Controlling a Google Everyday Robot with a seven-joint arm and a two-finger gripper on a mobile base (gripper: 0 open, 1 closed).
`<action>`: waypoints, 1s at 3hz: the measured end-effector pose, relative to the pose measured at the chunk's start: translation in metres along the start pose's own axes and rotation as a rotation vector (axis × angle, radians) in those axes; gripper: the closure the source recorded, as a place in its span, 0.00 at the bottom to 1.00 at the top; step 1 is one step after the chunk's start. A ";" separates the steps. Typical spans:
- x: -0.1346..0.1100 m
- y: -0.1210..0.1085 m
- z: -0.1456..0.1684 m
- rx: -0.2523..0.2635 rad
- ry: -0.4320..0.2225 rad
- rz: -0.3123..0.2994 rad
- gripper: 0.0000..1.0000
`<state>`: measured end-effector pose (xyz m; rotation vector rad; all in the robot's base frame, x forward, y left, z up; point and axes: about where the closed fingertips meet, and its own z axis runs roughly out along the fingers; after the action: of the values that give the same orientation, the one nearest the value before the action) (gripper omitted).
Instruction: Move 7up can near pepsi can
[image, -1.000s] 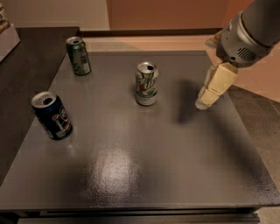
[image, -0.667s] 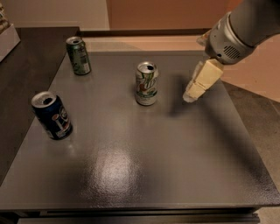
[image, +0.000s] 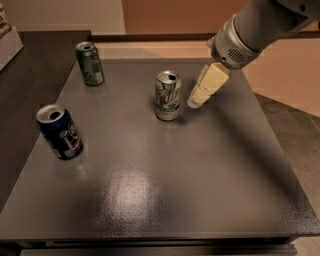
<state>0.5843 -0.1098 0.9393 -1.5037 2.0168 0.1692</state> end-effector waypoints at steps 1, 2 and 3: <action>-0.011 0.001 0.019 -0.044 -0.004 -0.005 0.00; -0.017 0.007 0.035 -0.089 0.001 -0.015 0.00; -0.022 0.012 0.047 -0.122 0.006 -0.023 0.00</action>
Offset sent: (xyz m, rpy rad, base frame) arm 0.0121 0.0469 -0.0339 0.0090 0.1100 0.0937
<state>0.5952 -0.0666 0.9096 -1.6030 2.0253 0.2833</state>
